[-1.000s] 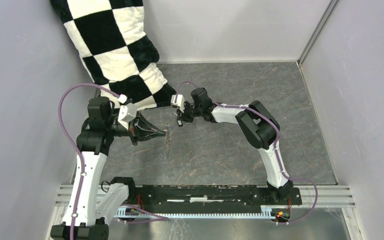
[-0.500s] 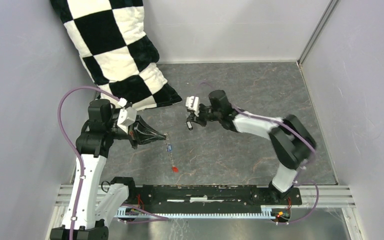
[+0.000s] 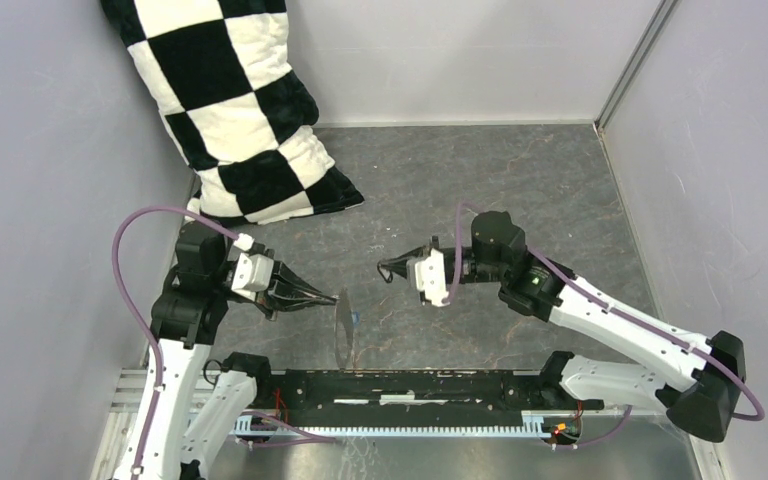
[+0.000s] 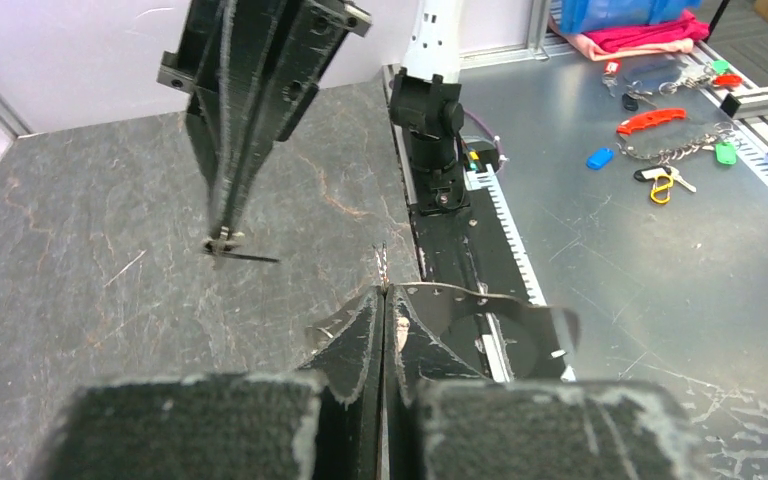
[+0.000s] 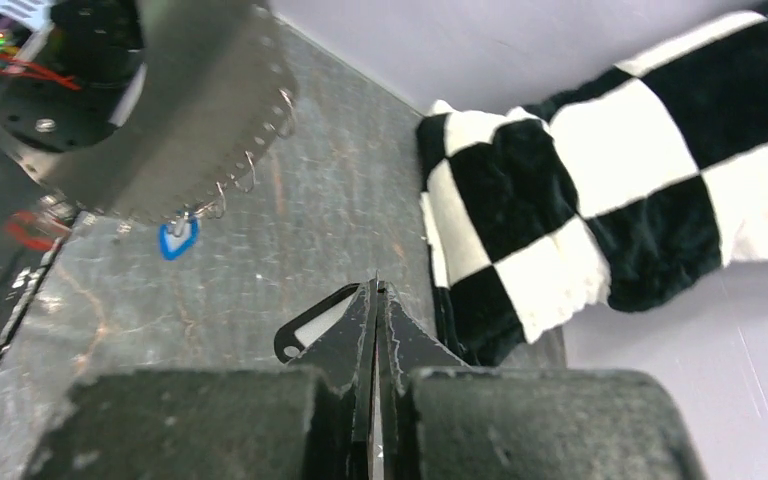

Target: Put the keys on the keyring

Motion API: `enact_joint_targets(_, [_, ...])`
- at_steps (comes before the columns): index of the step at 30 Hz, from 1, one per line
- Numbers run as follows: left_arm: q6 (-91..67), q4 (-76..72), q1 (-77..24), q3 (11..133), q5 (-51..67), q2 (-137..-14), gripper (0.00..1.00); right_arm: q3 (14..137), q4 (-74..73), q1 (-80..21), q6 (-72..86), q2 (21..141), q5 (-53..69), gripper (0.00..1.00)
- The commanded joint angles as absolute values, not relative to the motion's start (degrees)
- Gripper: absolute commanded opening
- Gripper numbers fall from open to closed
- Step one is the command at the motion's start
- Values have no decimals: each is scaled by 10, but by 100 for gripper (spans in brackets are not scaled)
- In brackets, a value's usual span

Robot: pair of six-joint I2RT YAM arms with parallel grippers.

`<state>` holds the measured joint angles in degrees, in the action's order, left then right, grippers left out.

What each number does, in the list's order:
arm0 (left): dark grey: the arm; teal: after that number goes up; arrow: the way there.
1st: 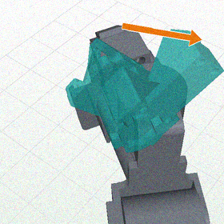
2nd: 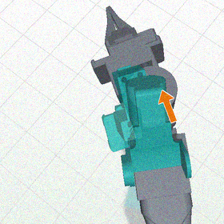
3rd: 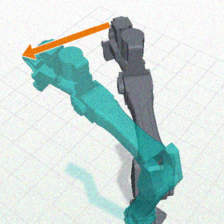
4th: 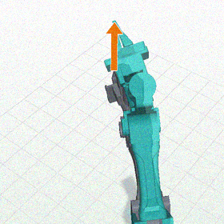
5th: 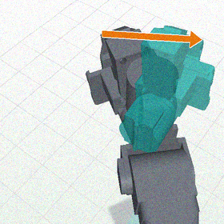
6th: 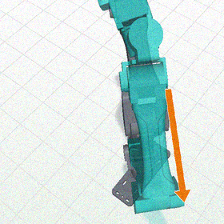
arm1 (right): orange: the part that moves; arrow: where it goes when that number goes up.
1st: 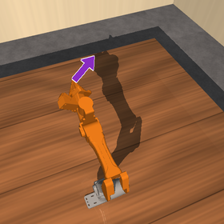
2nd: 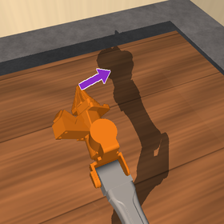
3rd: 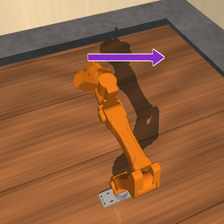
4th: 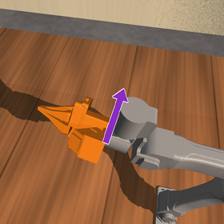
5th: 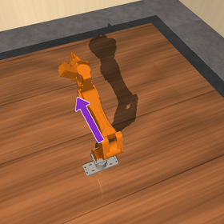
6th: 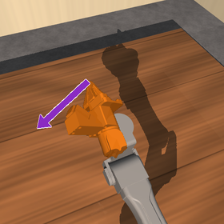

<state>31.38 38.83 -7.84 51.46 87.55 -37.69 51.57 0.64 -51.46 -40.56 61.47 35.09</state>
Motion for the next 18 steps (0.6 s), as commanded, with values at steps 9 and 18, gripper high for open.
enact_joint_targets(9, [324, 348, -111, 540, 936, -401, 2, 591, -75, -613, -505, 593, 346, 1])
enact_joint_targets(18, [308, 348, -112, 542, 936, -401, 2, 625, -89, -628, -522, 608, 363, 1])
